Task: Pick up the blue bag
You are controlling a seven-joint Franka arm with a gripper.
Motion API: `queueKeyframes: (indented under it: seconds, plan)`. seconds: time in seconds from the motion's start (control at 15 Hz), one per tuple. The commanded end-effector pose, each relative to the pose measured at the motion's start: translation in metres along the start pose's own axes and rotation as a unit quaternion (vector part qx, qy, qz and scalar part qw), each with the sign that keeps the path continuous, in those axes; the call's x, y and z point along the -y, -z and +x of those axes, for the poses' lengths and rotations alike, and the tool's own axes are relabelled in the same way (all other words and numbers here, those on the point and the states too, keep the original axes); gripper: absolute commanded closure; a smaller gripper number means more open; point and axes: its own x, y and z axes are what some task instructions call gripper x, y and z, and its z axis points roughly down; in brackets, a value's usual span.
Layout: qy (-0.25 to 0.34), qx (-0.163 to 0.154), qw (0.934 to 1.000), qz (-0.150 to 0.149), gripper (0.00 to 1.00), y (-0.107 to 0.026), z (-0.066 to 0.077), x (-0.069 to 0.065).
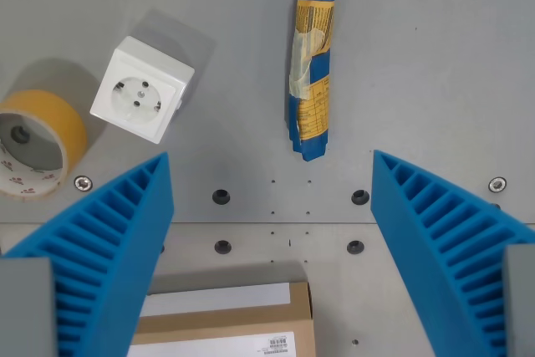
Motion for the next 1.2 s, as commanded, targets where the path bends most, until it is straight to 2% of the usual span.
queueKeyframes:
  seconds: [0.07, 0.47, 1.2]
  plan:
    - [0.000, -0.003, 1.0000, 0.000, 0.00, 0.003, 0.000, 0.000]
    - [0.002, -0.007, 1.0000, 0.001, 0.00, -0.004, -0.001, -0.001]
    - [0.018, -0.052, 0.9985, 0.004, 0.00, -0.058, -0.007, -0.018]
